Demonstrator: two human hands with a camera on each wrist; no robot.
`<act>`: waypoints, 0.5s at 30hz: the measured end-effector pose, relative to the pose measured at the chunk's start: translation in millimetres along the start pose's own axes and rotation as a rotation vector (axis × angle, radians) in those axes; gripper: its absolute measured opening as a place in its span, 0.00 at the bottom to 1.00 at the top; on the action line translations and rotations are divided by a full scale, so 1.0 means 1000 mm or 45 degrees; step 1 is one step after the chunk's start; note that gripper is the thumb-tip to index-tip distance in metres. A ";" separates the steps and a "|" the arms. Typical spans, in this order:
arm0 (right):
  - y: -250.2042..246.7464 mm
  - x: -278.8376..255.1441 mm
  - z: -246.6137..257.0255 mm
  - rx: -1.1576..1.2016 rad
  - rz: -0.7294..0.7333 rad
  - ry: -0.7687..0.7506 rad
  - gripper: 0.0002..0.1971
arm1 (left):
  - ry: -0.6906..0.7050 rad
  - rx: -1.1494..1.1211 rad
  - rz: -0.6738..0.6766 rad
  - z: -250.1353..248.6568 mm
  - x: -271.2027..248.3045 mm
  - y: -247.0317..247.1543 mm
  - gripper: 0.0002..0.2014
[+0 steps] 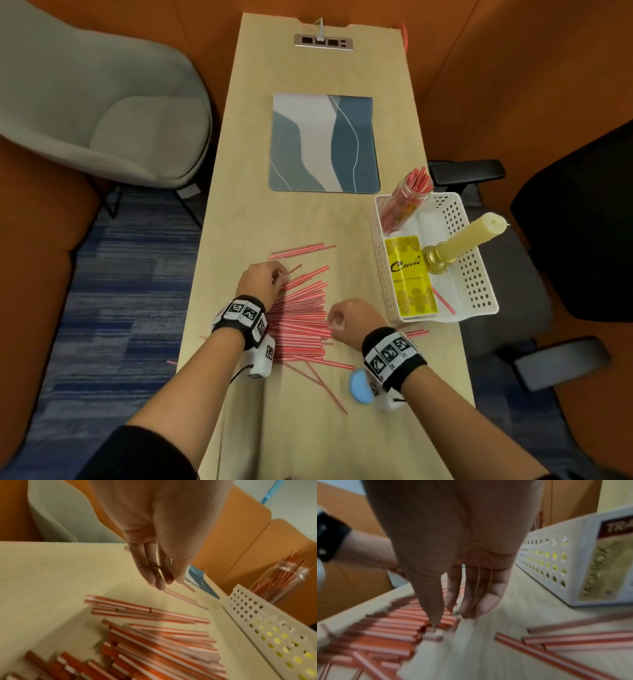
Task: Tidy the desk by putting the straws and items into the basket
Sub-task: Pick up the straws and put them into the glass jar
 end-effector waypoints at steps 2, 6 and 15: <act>0.017 -0.002 -0.004 -0.049 -0.012 0.034 0.10 | 0.069 -0.070 -0.071 -0.005 -0.003 -0.015 0.04; 0.018 -0.005 -0.006 -0.067 -0.104 0.055 0.07 | 0.208 -0.198 -0.226 -0.021 -0.011 -0.049 0.05; -0.008 -0.025 -0.024 0.171 -0.241 0.095 0.09 | 0.340 -0.290 -0.166 -0.074 -0.013 -0.077 0.11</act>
Point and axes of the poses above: each hand's wrist, its own x-axis towards the middle knuckle, its own y-axis out of the palm, z = x × y, the point moved 10 cm from there along x, towards the middle knuckle, and after that the axes turned 1 degree about -z, right-handed, at the moved point
